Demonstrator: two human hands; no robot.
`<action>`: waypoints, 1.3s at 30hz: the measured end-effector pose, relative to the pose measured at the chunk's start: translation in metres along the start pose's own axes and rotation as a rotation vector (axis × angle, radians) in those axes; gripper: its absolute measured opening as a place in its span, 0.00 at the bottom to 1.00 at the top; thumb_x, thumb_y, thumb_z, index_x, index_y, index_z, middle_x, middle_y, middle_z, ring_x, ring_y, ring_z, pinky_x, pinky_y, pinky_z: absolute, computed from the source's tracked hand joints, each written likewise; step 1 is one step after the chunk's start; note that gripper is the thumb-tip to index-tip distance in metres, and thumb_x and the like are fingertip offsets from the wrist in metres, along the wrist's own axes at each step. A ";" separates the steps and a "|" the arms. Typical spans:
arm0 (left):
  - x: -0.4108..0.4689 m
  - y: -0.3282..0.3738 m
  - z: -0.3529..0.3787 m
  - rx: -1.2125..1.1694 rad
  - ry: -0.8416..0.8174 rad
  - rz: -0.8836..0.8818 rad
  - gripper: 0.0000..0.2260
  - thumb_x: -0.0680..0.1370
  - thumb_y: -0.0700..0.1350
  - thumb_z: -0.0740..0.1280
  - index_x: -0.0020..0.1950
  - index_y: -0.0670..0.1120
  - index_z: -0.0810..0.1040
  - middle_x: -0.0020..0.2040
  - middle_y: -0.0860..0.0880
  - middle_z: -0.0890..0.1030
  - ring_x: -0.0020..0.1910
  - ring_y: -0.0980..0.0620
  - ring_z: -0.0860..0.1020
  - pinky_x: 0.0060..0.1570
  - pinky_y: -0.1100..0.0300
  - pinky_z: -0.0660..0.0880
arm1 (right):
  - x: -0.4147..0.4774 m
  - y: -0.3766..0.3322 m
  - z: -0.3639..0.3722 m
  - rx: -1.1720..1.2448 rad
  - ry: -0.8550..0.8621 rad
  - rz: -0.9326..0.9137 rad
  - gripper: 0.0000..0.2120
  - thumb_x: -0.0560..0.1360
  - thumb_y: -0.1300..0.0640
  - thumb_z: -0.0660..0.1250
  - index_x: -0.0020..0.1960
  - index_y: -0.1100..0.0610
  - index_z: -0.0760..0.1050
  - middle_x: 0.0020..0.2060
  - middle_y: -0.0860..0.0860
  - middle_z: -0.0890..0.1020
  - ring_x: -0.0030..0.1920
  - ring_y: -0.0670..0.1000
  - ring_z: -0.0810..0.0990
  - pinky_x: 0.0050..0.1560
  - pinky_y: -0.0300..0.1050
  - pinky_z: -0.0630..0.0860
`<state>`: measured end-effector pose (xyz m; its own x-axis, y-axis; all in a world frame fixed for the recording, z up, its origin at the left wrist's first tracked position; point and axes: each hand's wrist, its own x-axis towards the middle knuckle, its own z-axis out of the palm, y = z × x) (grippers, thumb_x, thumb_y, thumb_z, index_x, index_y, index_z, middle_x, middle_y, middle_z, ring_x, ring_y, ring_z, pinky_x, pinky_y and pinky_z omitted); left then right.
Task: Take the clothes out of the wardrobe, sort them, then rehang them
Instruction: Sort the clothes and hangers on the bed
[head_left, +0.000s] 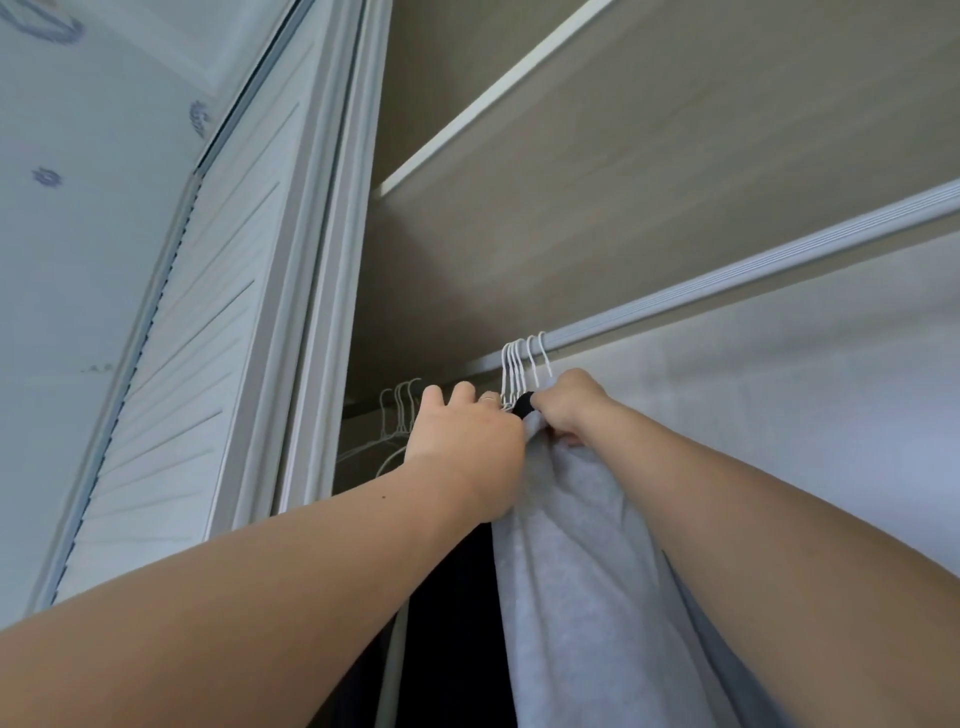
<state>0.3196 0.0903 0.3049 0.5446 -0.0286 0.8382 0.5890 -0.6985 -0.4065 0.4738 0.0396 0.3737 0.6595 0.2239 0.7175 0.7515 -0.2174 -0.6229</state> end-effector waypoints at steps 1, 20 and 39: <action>0.001 0.001 0.001 0.000 -0.011 -0.002 0.13 0.78 0.46 0.61 0.62 0.52 0.72 0.57 0.47 0.73 0.58 0.44 0.68 0.49 0.49 0.57 | 0.002 0.000 0.002 -0.024 -0.012 -0.021 0.05 0.73 0.59 0.64 0.40 0.60 0.74 0.38 0.59 0.79 0.40 0.59 0.78 0.42 0.50 0.78; -0.083 -0.026 -0.053 -0.091 0.053 0.032 0.24 0.79 0.63 0.53 0.70 0.52 0.70 0.70 0.51 0.73 0.73 0.47 0.65 0.70 0.47 0.61 | -0.104 0.008 -0.025 -0.103 -0.084 -0.232 0.32 0.78 0.45 0.62 0.77 0.55 0.56 0.76 0.55 0.62 0.75 0.57 0.61 0.72 0.51 0.60; -0.414 -0.143 -0.211 0.005 -0.291 -0.167 0.32 0.80 0.67 0.42 0.82 0.55 0.44 0.82 0.53 0.44 0.80 0.47 0.37 0.77 0.43 0.38 | -0.461 -0.093 0.023 -0.100 -0.273 -0.626 0.34 0.79 0.35 0.47 0.78 0.44 0.36 0.79 0.44 0.40 0.78 0.49 0.38 0.74 0.61 0.36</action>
<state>-0.1159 0.0509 0.0926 0.5873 0.2922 0.7548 0.6870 -0.6730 -0.2741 0.1004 -0.0218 0.0934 0.0919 0.5642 0.8205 0.9958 -0.0522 -0.0756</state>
